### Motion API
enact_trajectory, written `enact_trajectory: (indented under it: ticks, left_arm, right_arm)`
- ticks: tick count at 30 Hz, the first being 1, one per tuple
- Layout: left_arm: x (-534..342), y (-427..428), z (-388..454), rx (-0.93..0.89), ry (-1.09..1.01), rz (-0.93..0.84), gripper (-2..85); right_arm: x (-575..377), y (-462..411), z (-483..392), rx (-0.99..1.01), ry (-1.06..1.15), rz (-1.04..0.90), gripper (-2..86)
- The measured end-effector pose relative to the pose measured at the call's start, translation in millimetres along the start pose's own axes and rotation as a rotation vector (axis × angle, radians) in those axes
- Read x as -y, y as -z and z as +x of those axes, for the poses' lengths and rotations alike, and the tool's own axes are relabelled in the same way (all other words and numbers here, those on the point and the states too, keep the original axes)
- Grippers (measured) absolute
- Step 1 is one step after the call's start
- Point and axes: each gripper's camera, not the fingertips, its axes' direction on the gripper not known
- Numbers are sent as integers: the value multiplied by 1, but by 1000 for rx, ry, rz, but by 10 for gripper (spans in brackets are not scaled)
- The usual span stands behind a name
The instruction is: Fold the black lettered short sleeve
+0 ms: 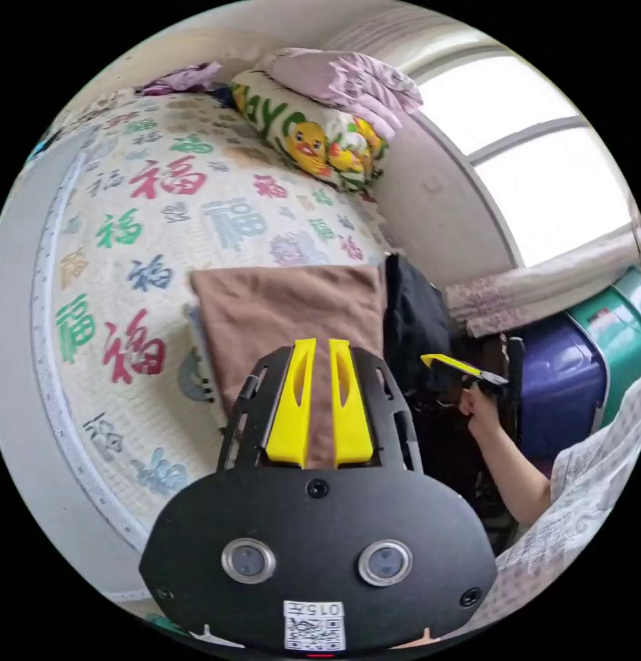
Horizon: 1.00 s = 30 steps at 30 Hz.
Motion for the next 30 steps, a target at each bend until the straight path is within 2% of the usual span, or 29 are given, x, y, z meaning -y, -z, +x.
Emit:
enact_trajectory:
  ticks: [4,6,8,10,16,17,19,22,27,30]
  left_arm:
    - [30,-142,74,-226,-120,-177,63]
    - [41,-202,97,-203,-132,-259,61]
    - [52,-259,121,-85,-168,-315,59]
    - [58,-286,131,-44,-161,-336,58]
    - [59,-322,137,-35,-137,-317,52]
    - [58,-327,138,-39,-138,-322,53]
    - [58,-335,140,-40,-139,-333,57]
    - [53,-350,145,-57,-125,-356,66]
    - [36,-369,139,-90,-36,-350,85]
    - [30,-363,135,-47,-47,-331,96]
  right_arm:
    - [-14,-42,-19,-43,-10,3,132]
    - [-11,-62,-31,-59,2,-11,157]
    - [-11,-79,-42,-82,-11,-18,177]
    - [-20,-94,-52,-128,-28,1,177]
    - [-58,-131,-77,-311,44,41,131]
    - [-61,-131,-74,-293,34,40,125]
    - [-77,-119,-43,-153,-87,79,45]
    - [-103,-103,7,34,-243,132,30]
    - [-139,-80,49,28,-334,215,25]
    - [-153,-86,61,50,-353,221,26]
